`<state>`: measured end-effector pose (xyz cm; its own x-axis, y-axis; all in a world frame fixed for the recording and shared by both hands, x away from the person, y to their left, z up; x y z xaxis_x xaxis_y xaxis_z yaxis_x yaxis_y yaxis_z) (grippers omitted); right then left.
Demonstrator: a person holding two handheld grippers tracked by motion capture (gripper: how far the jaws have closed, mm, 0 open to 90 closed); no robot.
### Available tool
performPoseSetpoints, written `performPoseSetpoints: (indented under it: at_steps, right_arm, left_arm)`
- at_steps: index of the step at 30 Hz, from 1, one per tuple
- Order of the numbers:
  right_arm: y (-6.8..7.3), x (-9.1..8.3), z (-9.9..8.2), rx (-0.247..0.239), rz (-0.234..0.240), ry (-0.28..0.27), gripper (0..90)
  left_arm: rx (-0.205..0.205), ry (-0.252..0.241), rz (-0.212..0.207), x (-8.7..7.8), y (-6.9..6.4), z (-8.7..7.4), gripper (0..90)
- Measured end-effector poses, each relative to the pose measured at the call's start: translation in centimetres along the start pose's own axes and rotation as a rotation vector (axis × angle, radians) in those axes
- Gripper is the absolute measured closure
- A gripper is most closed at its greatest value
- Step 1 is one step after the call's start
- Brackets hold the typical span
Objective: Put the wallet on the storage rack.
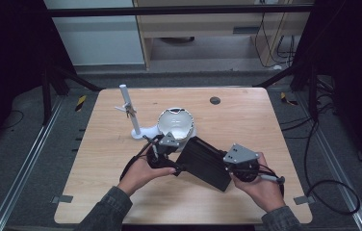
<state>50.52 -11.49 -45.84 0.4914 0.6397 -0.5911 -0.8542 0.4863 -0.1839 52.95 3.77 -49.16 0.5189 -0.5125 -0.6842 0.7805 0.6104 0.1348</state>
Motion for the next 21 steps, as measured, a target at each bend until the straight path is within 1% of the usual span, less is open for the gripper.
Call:
performPoseSetpoints:
  at_steps: [1,2,5,6,7,8,9,10,12,14,17,19,21]
  right_arm:
    - [0.0,-0.1,0.1,-0.004,0.000,-0.006,84.3]
    - [0.0,-0.1,0.2,-0.004,0.000,-0.012,84.3]
    - [0.1,-0.3,0.4,-0.006,0.001,-0.023,84.3]
    - [0.1,-0.4,0.6,-0.007,0.001,-0.033,84.2]
    - [0.1,-0.4,0.6,-0.007,0.001,-0.033,84.2]
    - [0.1,-0.5,0.8,-0.008,0.001,-0.041,84.2]
    - [0.1,-0.5,0.8,-0.008,0.001,-0.041,84.2]
    - [0.1,-0.7,1.0,-0.010,0.000,-0.052,84.2]
    - [0.2,-0.8,1.1,-0.008,0.000,-0.058,84.2]
    - [0.3,-1.0,1.3,-0.010,0.001,-0.072,84.2]
    - [0.4,-1.1,1.4,-0.012,0.003,-0.077,84.2]
    - [0.5,-1.2,1.6,-0.016,0.004,-0.082,84.2]
    - [0.5,-1.2,1.7,-0.019,0.004,-0.085,84.2]
  left_arm:
    - [0.000,0.000,0.000,0.0,0.0,0.0,15.7]
    - [0.012,-0.001,-0.001,-0.3,0.0,0.2,15.7]
    - [0.022,-0.002,0.001,-0.6,0.1,0.4,15.7]
    - [0.031,-0.002,0.003,-0.9,0.3,0.6,15.9]
    - [0.031,-0.002,0.003,-0.9,0.3,0.6,16.0]
    - [0.047,0.004,0.007,-1.2,0.4,0.8,16.1]
    - [0.047,0.004,0.007,-1.2,0.4,0.8,16.3]
    - [0.062,0.012,0.008,-1.5,0.5,1.0,16.4]
    - [0.067,0.016,0.004,-1.6,0.5,1.1,16.4]
    - [0.083,0.026,-0.001,-1.8,0.6,1.4,16.5]
    - [0.085,0.033,-0.003,-1.8,0.8,1.6,17.2]
    - [0.076,0.033,-0.010,-1.7,0.9,1.8,18.1]
    - [0.076,0.039,-0.008,-1.5,1.2,1.9,18.1]
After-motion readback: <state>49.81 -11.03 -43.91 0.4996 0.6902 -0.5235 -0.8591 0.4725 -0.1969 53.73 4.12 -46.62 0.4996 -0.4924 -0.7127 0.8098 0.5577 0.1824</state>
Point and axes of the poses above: each handheld gripper's, and its own axes: x roughly forward along the jaws, z roughly out of its top, y roughly to its left, the point moved 10 cm from there along x, roughly forward along the jaws, and after that the axes turned 15 degrees about z, right-handed, at the moved point
